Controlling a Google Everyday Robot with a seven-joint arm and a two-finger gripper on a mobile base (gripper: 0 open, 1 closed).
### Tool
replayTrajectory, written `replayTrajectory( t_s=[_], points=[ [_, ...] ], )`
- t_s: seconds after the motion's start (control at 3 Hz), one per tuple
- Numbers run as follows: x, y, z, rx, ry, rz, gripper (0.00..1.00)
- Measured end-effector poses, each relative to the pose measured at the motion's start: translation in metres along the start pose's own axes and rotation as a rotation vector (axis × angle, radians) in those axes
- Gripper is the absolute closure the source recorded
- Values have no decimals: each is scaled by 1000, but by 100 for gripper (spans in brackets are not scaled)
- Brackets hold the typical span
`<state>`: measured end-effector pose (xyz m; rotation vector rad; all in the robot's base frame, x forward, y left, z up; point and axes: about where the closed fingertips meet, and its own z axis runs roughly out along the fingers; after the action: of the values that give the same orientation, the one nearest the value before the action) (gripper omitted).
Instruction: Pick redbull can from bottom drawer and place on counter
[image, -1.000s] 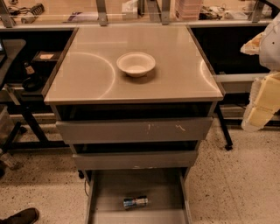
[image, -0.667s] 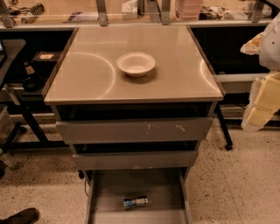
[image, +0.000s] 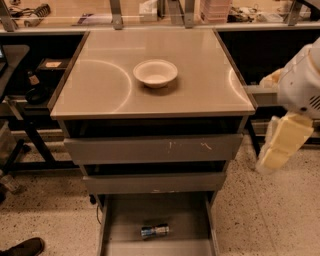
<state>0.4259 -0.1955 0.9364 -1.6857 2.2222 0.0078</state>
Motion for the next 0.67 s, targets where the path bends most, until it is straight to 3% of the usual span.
replayTrajectory(
  t_s=[0.67],
  points=[
    [-2,40,104,-124,-68,71,0]
  ],
)
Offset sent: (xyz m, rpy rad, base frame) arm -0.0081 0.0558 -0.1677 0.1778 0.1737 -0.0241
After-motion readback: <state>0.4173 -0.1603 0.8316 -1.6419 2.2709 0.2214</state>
